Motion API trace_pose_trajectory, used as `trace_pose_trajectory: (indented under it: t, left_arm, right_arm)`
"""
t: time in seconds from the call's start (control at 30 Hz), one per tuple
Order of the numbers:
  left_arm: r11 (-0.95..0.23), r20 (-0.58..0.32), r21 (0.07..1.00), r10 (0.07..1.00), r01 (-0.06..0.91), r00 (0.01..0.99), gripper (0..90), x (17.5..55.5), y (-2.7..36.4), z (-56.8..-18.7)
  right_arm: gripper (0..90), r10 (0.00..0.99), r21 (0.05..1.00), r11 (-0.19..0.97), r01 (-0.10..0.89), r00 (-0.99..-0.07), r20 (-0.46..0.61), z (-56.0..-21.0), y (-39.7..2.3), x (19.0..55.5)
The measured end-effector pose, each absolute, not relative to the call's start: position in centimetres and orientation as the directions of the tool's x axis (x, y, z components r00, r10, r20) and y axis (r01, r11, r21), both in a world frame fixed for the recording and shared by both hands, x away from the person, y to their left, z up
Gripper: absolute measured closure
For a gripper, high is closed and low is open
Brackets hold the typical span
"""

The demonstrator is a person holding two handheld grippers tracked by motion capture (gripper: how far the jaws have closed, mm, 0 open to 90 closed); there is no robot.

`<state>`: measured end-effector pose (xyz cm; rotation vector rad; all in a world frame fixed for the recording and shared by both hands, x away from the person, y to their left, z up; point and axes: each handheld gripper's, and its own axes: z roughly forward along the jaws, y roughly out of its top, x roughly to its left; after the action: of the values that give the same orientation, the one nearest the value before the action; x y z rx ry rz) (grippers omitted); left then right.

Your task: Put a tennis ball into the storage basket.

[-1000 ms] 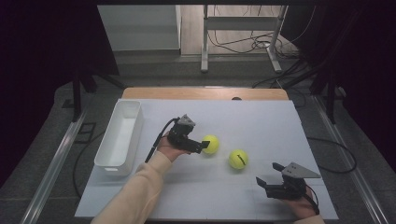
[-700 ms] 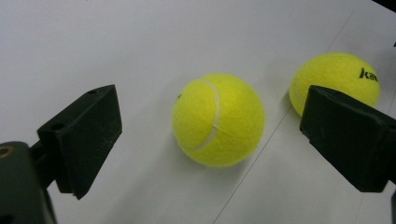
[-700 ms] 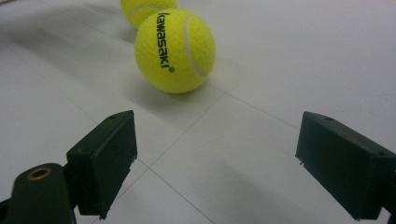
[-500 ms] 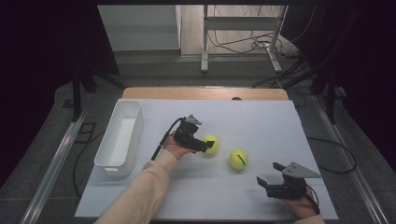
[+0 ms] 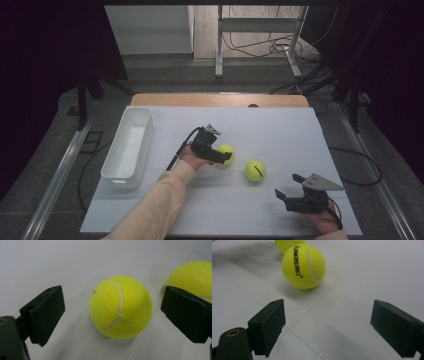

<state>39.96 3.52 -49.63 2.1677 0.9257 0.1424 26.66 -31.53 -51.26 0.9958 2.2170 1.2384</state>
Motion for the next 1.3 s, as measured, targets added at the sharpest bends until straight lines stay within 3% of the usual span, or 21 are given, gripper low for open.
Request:
trace_pose_trajectory:
  t: [0.83, 1.1, 1.3]
  left_arm:
    - [-0.48, -0.192, 0.646, 0.65, 0.593, 0.735, 7.7, 40.5, 1.7, -51.2]
    - [-0.495, -0.187, 0.642, 0.64, 0.586, 0.745, 25.6, 40.4, 1.8, -51.2]
    - [-0.498, -0.17, 0.645, 0.646, 0.579, 0.744, 26.6, 40.1, 1.8, -51.1]
  right_arm:
    - [13.0, 0.759, 0.855, 0.342, 0.389, -0.651, -0.007, -51.2, -31.6, 26.7]
    - [13.0, 0.759, 0.857, 0.342, 0.387, -0.651, -0.009, -51.2, -31.6, 26.6]
    - [13.0, 0.76, 0.857, 0.341, 0.386, -0.65, -0.01, -51.2, -31.6, 26.6]
